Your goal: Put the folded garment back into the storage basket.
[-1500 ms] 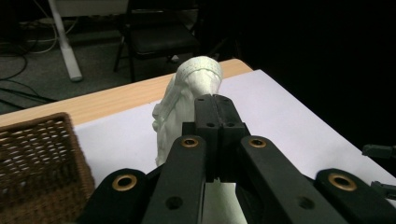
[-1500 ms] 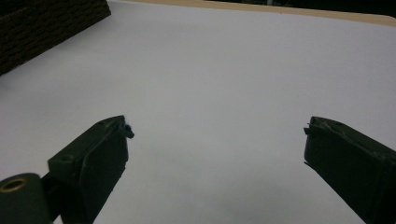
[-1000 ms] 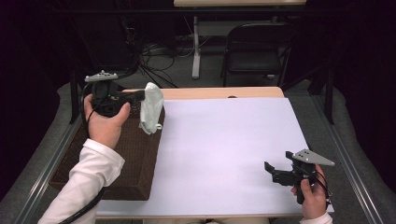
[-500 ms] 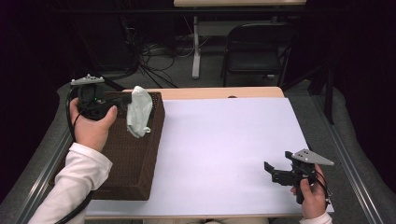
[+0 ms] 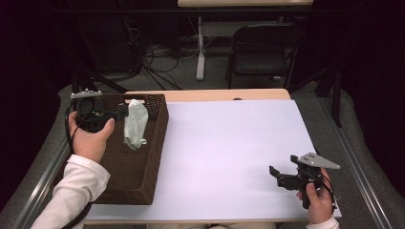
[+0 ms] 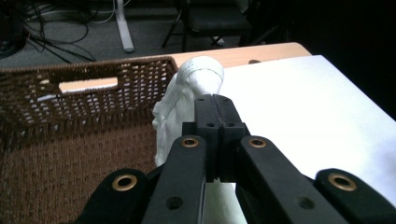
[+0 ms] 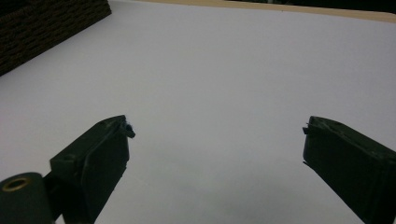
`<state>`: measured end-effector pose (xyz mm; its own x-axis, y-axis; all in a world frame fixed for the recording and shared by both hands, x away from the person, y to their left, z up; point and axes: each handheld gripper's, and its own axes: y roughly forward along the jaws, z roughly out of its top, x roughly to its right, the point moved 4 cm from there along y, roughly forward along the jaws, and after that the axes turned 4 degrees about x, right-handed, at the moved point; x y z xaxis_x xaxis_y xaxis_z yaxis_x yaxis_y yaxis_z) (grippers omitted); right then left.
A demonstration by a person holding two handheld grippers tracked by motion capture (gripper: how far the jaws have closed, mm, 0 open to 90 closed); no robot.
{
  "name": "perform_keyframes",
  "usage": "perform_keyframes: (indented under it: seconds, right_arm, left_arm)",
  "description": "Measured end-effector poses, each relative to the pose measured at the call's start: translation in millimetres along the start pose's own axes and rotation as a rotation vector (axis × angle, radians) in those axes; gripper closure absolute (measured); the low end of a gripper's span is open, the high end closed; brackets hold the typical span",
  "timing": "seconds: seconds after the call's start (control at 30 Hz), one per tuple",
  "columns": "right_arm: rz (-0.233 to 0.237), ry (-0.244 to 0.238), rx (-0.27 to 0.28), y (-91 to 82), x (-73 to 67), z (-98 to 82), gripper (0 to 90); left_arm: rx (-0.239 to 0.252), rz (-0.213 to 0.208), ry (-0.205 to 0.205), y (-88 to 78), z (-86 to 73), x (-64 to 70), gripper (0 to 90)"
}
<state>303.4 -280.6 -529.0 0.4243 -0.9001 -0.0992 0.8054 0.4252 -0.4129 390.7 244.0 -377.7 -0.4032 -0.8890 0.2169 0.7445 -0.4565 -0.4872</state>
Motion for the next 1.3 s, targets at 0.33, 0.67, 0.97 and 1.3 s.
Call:
perform_keyframes:
  seconds: [0.33, 0.67, 0.97, 1.3]
  right_arm:
    - [-0.002, 0.006, 0.010, -0.1, 0.7, 0.8, 6.6]
    - [-0.002, 0.001, 0.005, -0.3, -0.6, 0.8, 6.8]
    - [-0.001, 0.002, 0.004, -0.5, -1.3, 0.9, 6.8]
    - [0.000, 0.001, 0.012, -1.9, -2.9, 1.7, 6.8]
  left_arm:
    - [-0.037, 0.019, -0.003, 6.8, -13.0, -4.8, 90.0]
    - [-0.083, 0.026, -0.036, 23.2, -37.4, -16.3, 90.0]
    - [-0.098, 0.014, -0.053, 30.9, -49.2, -15.5, 90.0]
    - [-0.101, -0.020, -0.080, 37.5, -54.3, -10.0, 90.0]
